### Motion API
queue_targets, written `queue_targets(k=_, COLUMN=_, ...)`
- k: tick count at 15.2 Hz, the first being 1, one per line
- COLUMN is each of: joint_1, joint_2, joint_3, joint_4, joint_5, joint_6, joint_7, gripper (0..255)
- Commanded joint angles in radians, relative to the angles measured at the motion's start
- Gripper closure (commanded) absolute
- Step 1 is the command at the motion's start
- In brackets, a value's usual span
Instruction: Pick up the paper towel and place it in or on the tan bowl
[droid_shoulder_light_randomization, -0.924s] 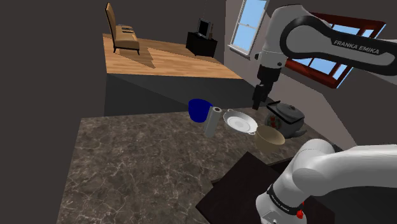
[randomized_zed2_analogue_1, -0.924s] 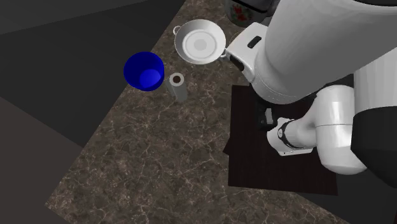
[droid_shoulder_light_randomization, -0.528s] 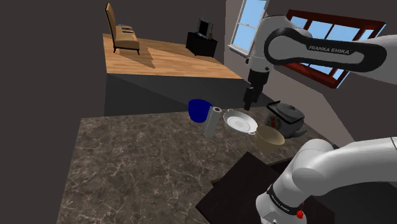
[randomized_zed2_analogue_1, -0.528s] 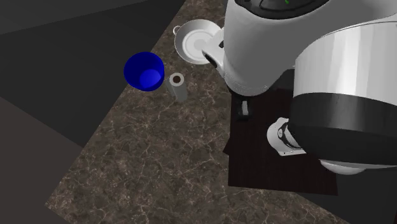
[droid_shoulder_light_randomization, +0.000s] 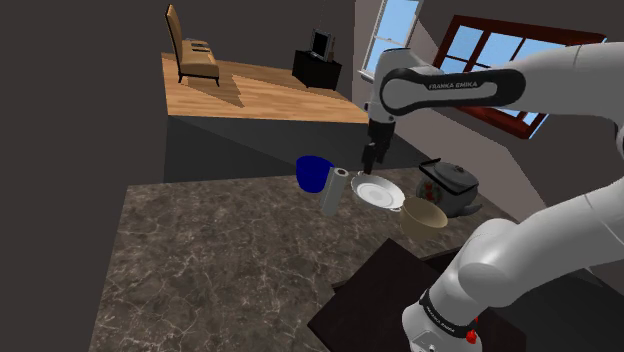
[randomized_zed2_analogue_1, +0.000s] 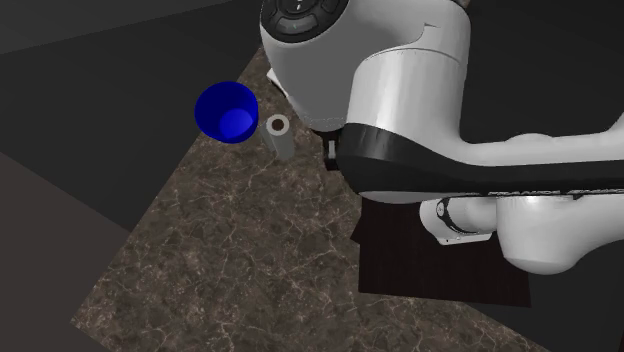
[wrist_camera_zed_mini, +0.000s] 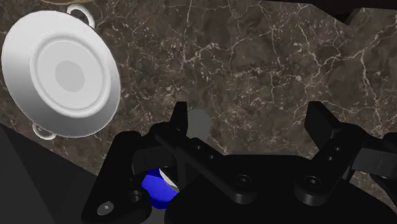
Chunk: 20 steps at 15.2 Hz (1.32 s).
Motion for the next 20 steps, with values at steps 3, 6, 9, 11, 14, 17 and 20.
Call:
queue_targets(k=3, joint_1=-0.004, joint_2=0.159, joint_3=-0.030, joint_4=0.057, joint_5=-0.006, joint_6=0.105, joint_7=-0.034, gripper=0)
queue_targets(k=6, joint_1=-0.009, joint_2=0.274, joint_3=-0.049, joint_4=0.111, joint_5=-0.003, joint_6=0.167, joint_7=-0.062, gripper=0)
queue_targets(k=9, joint_1=-0.016, joint_2=0.392, joint_3=-0.063, joint_4=0.177, joint_5=0.006, joint_6=0.218, joint_7=-0.092, gripper=0)
queue_targets(k=11, joint_1=-0.022, joint_2=0.470, joint_3=-0.070, joint_4=0.228, joint_5=0.016, joint_6=0.247, joint_7=-0.112, gripper=0)
queue_targets(k=14, joint_1=-0.029, joint_2=0.533, joint_3=-0.074, joint_4=0.260, joint_5=0.024, joint_6=0.278, joint_7=-0.127, gripper=0)
queue_targets(k=17, joint_1=-0.032, joint_2=0.548, joint_3=-0.076, joint_4=0.235, joint_5=0.024, joint_6=0.318, joint_7=-0.128, gripper=0)
queue_targets(k=20, joint_1=-0.036, joint_2=0.565, joint_3=-0.078, joint_4=0.213, joint_5=0.024, joint_6=0.357, joint_7=-0.128, gripper=0)
